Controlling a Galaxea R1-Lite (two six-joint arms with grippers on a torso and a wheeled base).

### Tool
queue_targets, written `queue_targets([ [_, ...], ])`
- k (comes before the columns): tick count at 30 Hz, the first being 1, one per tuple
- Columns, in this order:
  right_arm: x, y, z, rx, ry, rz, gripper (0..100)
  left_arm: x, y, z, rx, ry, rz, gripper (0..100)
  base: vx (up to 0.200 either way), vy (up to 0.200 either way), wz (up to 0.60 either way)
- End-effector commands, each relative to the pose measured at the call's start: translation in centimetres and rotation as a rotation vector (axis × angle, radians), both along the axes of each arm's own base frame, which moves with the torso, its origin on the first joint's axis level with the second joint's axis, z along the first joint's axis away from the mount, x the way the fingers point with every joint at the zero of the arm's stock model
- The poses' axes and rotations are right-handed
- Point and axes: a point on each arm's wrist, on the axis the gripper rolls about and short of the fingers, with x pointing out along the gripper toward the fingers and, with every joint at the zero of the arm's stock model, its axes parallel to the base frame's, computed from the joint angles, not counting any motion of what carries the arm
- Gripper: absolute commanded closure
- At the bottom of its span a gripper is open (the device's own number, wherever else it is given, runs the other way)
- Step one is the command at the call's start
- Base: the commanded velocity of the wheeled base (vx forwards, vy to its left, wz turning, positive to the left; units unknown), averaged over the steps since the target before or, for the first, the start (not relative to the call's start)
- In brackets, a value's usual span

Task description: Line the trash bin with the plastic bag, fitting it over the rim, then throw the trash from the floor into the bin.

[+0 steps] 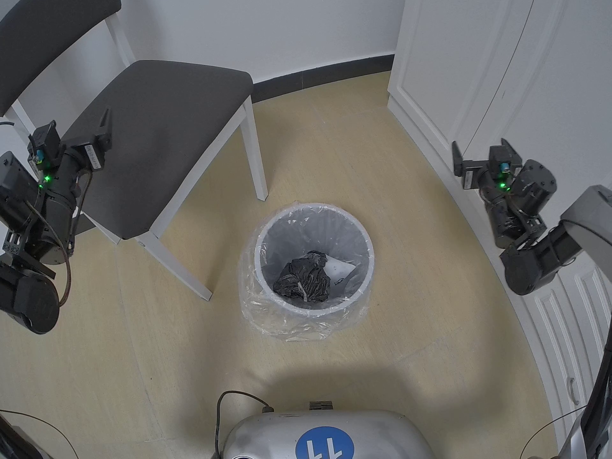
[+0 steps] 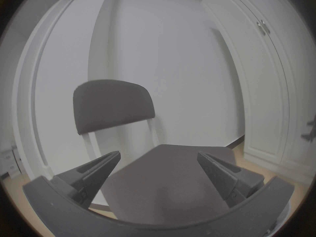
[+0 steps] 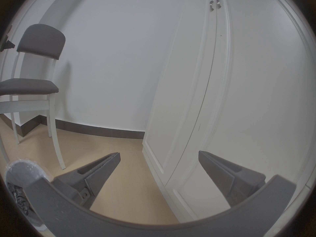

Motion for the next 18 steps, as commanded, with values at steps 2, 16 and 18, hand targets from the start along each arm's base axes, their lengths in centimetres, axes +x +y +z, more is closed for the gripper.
queue_targets([
  [2, -5.1, -3.8, 4.7, 0.014, -0.047, -0.077, 0, -2.6, 2.7, 2.1, 0.059, -0.051, 0.127, 0, 0.0, 0.0, 0.0],
  [16, -16.7, -4.3, 6.7, 0.157, -0.082, -0.033, 0, -11.0, 3.4, 2.2, 0.039, -0.067, 0.133, 0, 0.0, 0.0, 0.0],
  [18, -18.2, -3.9, 6.7, 0.159, -0.075, -0.003, 0, -12.0, 3.4, 2.4, 0.024, -0.065, 0.122, 0, 0.0, 0.0, 0.0],
])
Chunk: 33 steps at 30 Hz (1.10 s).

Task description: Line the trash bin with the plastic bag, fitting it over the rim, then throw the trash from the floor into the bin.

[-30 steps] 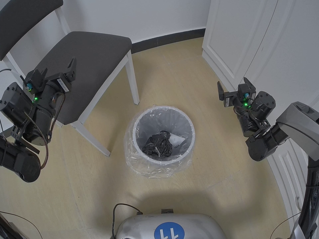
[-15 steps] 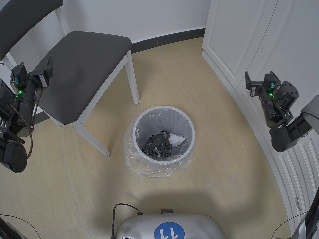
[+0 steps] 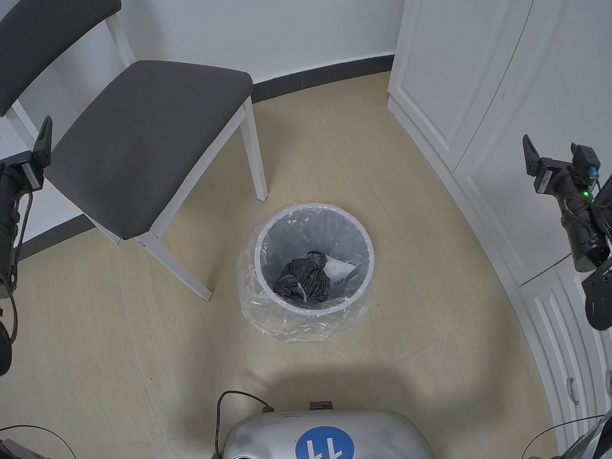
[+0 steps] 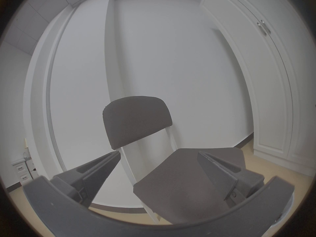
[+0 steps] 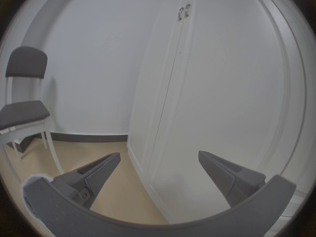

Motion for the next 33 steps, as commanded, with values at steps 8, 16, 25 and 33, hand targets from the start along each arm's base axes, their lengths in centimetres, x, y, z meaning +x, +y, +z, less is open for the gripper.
queue_targets([
  [8, -9.9, 1.8, 1.8, 0.122, 0.027, 0.238, 0, -7.4, -0.2, 1.6, -0.079, -0.032, -0.086, 0, 0.0, 0.0, 0.0],
  [16, -14.3, 1.0, 1.7, 0.177, 0.112, 0.325, 0, -11.3, -0.3, 1.9, -0.095, -0.059, -0.134, 0, 0.0, 0.0, 0.0],
  [25, -18.6, -1.2, 0.2, 0.191, 0.054, 0.296, 0, -14.8, -0.2, 1.4, -0.099, -0.058, -0.187, 0, 0.0, 0.0, 0.0],
  [33, -23.1, -3.5, -1.5, 0.202, 0.005, 0.188, 0, -18.5, 0.4, 0.9, -0.1, -0.038, -0.212, 0, 0.0, 0.0, 0.0],
])
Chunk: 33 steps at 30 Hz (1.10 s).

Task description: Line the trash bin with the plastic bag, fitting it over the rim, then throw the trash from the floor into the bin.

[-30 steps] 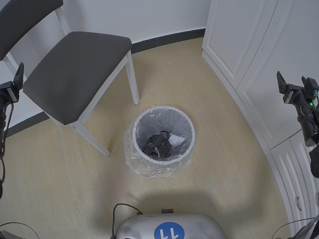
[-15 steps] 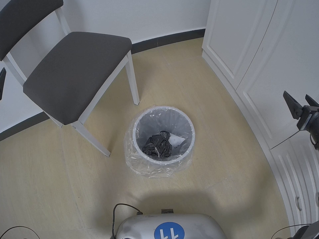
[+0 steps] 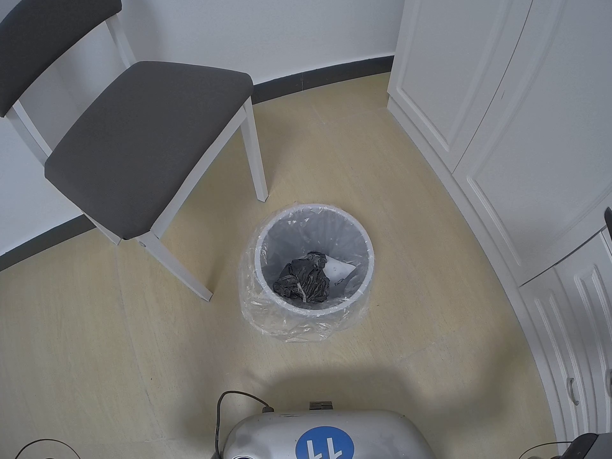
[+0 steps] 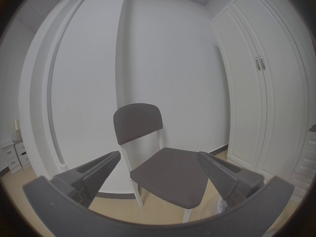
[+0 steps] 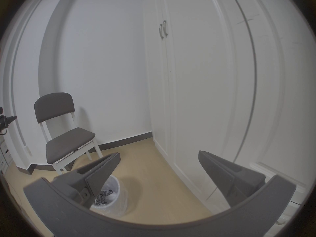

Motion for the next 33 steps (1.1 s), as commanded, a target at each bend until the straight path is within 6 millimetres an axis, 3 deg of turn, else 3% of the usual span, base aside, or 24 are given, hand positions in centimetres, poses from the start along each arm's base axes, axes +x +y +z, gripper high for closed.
queue_targets([
  [1, -4.3, -1.9, -1.0, 0.022, -0.073, -0.089, 0, -3.8, 0.6, 0.2, -0.014, -0.072, -0.014, 0, 0.0, 0.0, 0.0],
  [16, -12.1, -2.9, -3.9, 0.041, -0.231, -0.259, 0, -8.6, 1.0, 0.1, -0.02, -0.161, 0.095, 0, 0.0, 0.0, 0.0],
  [24, -13.1, -2.3, -5.4, 0.008, -0.239, -0.224, 0, -11.6, 0.8, -2.0, -0.018, -0.174, 0.142, 0, 0.0, 0.0, 0.0],
  [33, -12.8, -2.3, -6.0, 0.002, -0.205, -0.229, 0, -12.4, 0.7, -4.9, -0.048, -0.14, 0.131, 0, 0.0, 0.0, 0.0],
])
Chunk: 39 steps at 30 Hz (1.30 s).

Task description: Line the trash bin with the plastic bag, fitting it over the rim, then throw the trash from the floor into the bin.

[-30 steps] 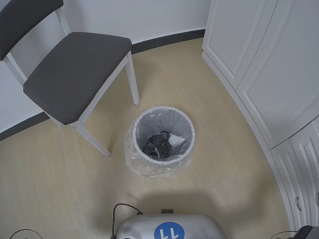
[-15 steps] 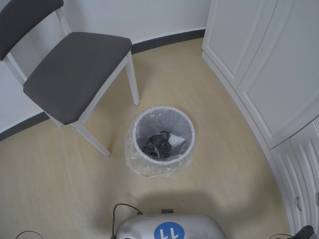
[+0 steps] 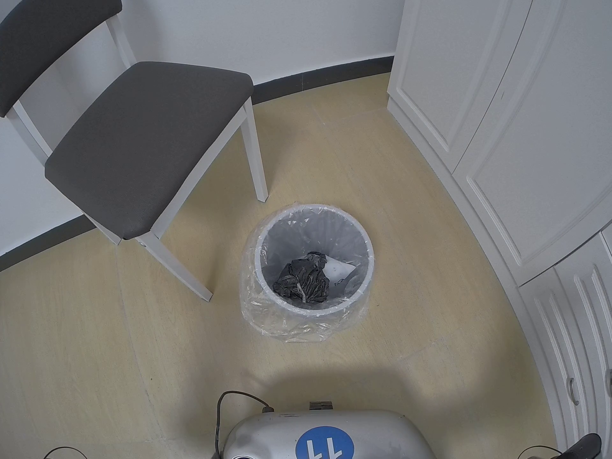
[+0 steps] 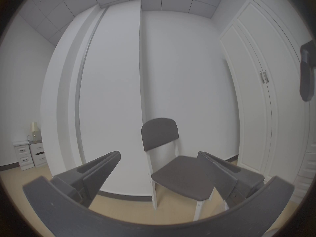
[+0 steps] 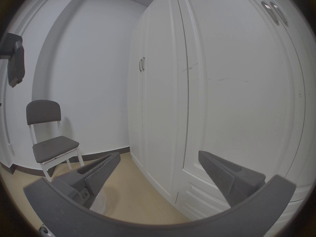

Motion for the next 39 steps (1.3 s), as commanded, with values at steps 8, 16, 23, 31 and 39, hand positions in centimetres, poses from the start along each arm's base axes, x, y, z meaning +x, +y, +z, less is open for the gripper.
queue_targets([
  [8, -0.3, 0.0, -0.3, 0.001, -0.035, 0.0, 0, -0.7, -0.1, -3.2, -0.041, -0.017, -0.015, 0, 0.0, 0.0, 0.0],
  [16, 0.8, 0.0, -2.0, 0.004, 0.033, 0.013, 0, 1.3, -0.2, -6.5, -0.035, 0.096, -0.062, 0, 0.0, 0.0, 0.0],
  [23, 2.2, 0.2, -4.6, -0.015, 0.133, 0.061, 0, 3.9, -0.5, -11.1, -0.057, 0.265, -0.199, 0, 0.0, 0.0, 0.0],
  [31, 3.0, 0.2, -6.5, -0.015, 0.209, 0.088, 0, 4.8, -0.6, -14.2, -0.052, 0.468, -0.247, 0, 0.0, 0.0, 0.0],
  [39, 3.2, 0.3, -7.3, -0.001, 0.278, 0.157, 0, 4.9, -0.7, -14.8, -0.051, 0.526, -0.283, 0, 0.0, 0.0, 0.0],
])
